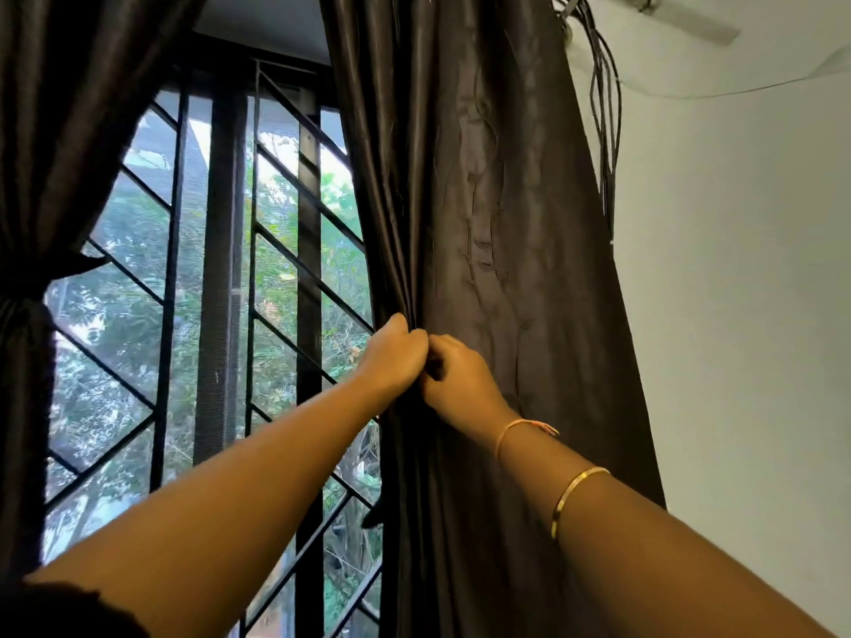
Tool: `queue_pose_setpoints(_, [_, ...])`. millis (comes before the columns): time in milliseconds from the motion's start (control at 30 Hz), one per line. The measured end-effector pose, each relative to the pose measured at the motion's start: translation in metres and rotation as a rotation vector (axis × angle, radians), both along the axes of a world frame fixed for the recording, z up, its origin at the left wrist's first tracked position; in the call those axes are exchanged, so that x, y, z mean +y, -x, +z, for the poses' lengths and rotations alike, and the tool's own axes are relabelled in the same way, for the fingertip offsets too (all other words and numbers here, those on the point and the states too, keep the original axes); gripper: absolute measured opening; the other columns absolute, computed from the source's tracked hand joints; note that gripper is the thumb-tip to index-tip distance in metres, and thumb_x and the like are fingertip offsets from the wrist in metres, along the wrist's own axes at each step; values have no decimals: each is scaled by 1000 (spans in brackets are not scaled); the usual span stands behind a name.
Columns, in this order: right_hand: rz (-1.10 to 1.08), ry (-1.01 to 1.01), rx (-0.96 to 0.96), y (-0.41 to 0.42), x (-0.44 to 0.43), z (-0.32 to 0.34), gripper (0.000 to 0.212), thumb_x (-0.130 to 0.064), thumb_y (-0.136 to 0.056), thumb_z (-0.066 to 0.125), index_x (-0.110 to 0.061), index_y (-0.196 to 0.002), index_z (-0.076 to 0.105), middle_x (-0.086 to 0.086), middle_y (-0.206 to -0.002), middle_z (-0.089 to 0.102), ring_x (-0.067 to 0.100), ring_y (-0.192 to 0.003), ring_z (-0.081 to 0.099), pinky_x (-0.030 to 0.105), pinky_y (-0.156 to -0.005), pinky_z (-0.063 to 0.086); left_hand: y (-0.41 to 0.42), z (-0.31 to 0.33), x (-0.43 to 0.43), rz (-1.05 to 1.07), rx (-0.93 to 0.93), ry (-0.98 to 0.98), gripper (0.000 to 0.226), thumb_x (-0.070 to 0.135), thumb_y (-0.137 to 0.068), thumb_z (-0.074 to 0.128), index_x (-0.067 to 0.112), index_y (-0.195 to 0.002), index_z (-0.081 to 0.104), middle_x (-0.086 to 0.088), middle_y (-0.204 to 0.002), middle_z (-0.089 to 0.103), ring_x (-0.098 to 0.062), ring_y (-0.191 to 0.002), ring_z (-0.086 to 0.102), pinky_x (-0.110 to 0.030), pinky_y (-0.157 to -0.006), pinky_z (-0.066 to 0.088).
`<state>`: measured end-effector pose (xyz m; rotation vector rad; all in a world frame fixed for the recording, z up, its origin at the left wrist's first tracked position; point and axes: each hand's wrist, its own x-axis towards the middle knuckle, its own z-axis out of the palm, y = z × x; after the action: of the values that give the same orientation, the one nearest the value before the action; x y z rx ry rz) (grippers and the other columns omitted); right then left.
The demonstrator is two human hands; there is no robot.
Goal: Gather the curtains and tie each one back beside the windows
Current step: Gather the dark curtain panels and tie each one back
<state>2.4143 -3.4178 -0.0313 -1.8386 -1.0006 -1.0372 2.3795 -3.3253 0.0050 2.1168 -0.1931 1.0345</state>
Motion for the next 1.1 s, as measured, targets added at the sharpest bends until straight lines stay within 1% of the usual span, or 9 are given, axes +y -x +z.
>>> queue_pose_setpoints(167, [61, -51, 78, -6, -1, -2, 18, -9, -81, 58, -10, -98, 61, 10, -95, 67, 26, -88, 62, 45, -75, 51, -5, -5, -7, 58, -51, 0, 32, 29, -95, 42, 18, -68, 29, -8, -73, 41, -30, -72, 46, -32, -58, 31])
queue_pose_setpoints(300, [126, -45, 85, -8, -4, -4, 14, -4, -80, 57, -9, -92, 63, 9, -93, 70, 18, -82, 63, 28, -65, 49, -7, -7, -8, 165, -111, 3, 34, 36, -94, 47, 9, -78, 36, -13, -77, 48, -38, -88, 54, -35, -65, 35])
queue_pose_setpoints(467, [229, 64, 135, -12, -16, 3, 18, -3, -82, 59, -4, -97, 67, 9, -103, 69, 17, -97, 63, 34, -89, 49, -11, -4, -6, 367, -59, -160, 9, 9, -91, 45, 5, -90, 37, -20, -100, 55, -36, -88, 53, -36, -65, 36])
queue_pose_setpoints(567, [-28, -33, 9, -20, -36, 14, 24, -12, -84, 60, -8, -107, 64, 10, -115, 60, 22, -109, 55, 34, -97, 42, -14, -6, -4, 429, -46, -215, 14, 4, -93, 38, 1, -106, 39, -22, -105, 55, -40, -94, 54, -39, -65, 37])
queue_pose_setpoints(667, [-424, -140, -3, -32, -63, 28, 50, -29, -84, 60, -17, -131, 46, 11, -138, 41, 31, -127, 39, 43, -107, 34, -15, -8, 6, 477, -51, -188, 25, 6, -95, 34, -2, -119, 36, -23, -116, 51, -41, -101, 52, -42, -72, 39])
queue_pose_setpoints(767, [-595, -221, 137, -47, -89, 42, 80, -41, -84, 62, -21, -147, 18, 15, -155, 15, 36, -143, 15, 55, -114, 14, -13, -10, 17, 492, -73, -161, 27, 6, -96, 32, -1, -121, 35, -23, -120, 49, -38, -101, 52, -40, -73, 38])
queue_pose_setpoints(900, [-321, -420, 407, -65, -110, 54, 105, -47, -78, 69, -19, -150, -2, 18, -155, 15, 41, -140, 21, 61, -112, 20, -8, -9, 23, 472, -104, -199, 8, 4, -94, 32, 12, -95, 31, -18, -102, 52, -28, -76, 46, -33, -63, 34])
queue_pose_setpoints(1000, [-7, -579, 557, -69, -112, 55, 98, -40, -79, 72, -6, -148, 10, 19, -148, 34, 39, -131, 40, 49, -108, 36, -11, -9, 27, 479, -112, -257, 8, 3, -93, 33, 10, -92, 31, -15, -93, 53, -19, -63, 41, -28, -48, 27])
queue_pose_setpoints(1100, [49, -519, 587, -67, -108, 54, 56, -28, -81, 72, 4, -122, 53, 21, -123, 60, 37, -109, 58, 48, -100, 46, -13, -8, 34, 505, -102, -286, 20, 1, -93, 33, 4, -113, 36, -8, -84, 48, -19, -66, 44, -27, -52, 32])
